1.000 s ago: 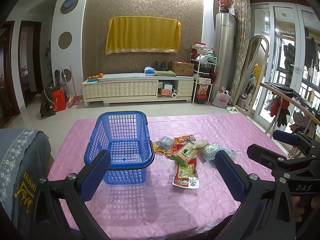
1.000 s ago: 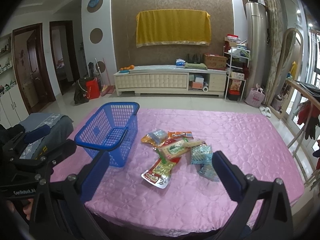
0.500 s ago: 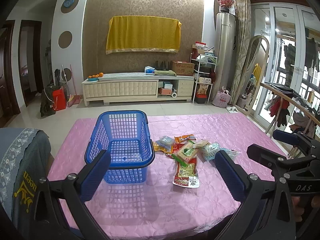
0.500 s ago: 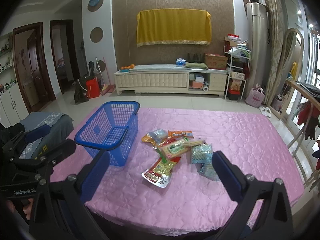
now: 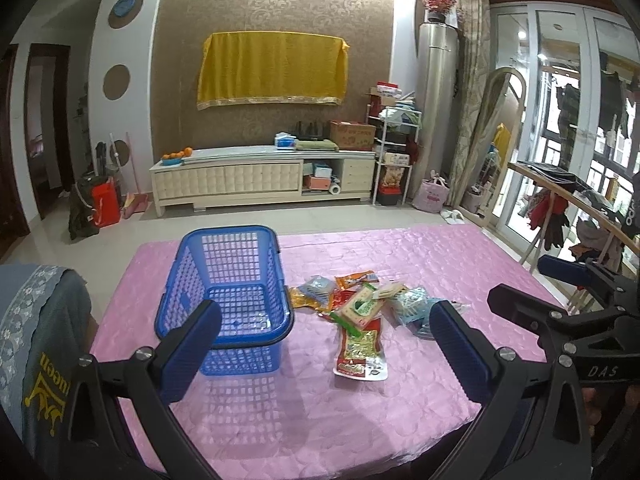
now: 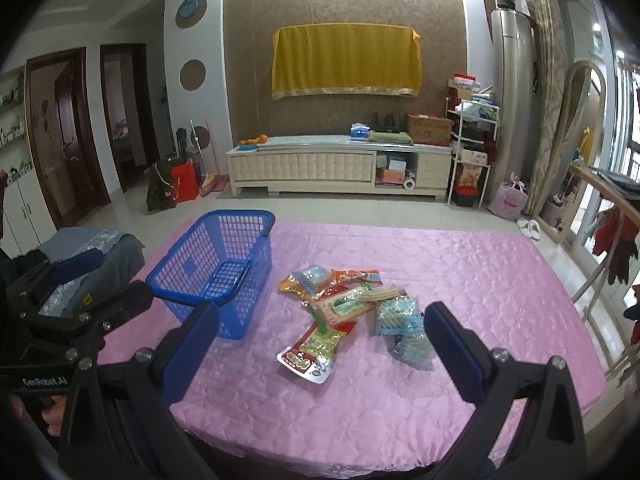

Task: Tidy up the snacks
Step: 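Move the right gripper to the light-blue striped snack bag and grasp it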

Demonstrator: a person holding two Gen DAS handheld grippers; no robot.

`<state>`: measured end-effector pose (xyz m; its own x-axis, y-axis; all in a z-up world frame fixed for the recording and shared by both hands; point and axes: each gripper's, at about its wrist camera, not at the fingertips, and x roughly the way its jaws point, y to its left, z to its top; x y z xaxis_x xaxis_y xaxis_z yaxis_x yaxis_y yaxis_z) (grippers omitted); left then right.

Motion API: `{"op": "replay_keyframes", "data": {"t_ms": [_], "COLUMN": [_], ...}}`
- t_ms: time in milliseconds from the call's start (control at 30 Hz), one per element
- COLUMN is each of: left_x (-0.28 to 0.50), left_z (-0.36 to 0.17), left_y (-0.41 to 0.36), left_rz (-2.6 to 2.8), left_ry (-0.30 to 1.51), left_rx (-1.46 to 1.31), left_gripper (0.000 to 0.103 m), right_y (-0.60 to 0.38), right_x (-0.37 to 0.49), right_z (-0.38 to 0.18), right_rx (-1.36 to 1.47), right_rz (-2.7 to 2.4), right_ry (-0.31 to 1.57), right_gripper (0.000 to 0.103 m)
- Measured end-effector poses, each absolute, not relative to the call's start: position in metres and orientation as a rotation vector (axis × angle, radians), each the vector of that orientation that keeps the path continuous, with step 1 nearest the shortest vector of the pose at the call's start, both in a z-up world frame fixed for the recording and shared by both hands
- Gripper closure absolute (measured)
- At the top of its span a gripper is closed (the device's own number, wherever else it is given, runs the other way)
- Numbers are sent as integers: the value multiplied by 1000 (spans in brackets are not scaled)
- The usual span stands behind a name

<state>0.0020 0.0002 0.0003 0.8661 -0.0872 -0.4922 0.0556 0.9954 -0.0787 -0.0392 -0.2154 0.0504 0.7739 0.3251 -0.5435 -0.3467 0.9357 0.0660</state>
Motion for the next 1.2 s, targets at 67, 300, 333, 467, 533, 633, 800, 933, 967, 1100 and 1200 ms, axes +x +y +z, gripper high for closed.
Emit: {"op": "replay_keyframes", "data": {"t_ms": [67, 300, 333, 467, 533, 633, 800, 933, 967, 1100, 1200], "left_x": [7, 27, 31, 47, 53, 65, 86, 101, 106, 124, 136], "left_z": [2, 2, 1, -5, -8, -14, -28, -43, -48, -67, -83], "left_y": [-3, -25, -30, -50, -59, -70, -83, -89, -91, -97, -100], "left_rz": [-90, -148, -160, -205, -224, -240, -266, -276, -275, -273, -270], "left_ry": [517, 524, 528, 547, 557, 576, 623, 663, 677, 722, 761], "left_rx": [-65, -39, -33, -13, -9, -4, -12, -11, -8, -4, -1], "left_gripper": [0, 0, 0, 0, 0, 0, 0, 0, 0, 0, 0], "right_y": [-224, -242, -245, -262, -269, -279, -293, -304, -307, -311, -314], "right_x": [-35, -25, -24, -15, -10, -3, 10, 25, 29, 41, 54], "right_z": [51, 53, 52, 48, 45, 38, 25, 8, 2, -20, -40], "right_rx": [-18, -87, -100, -89, -83, -98, -98, -96, -97, -90, -72], "right_rz": [371, 307, 300, 293, 289, 260, 238, 213, 202, 195, 210], "right_ry": [578, 553, 552, 558, 564, 570, 603, 650, 659, 705, 758], "right_gripper": [0, 0, 0, 0, 0, 0, 0, 0, 0, 0, 0]}}
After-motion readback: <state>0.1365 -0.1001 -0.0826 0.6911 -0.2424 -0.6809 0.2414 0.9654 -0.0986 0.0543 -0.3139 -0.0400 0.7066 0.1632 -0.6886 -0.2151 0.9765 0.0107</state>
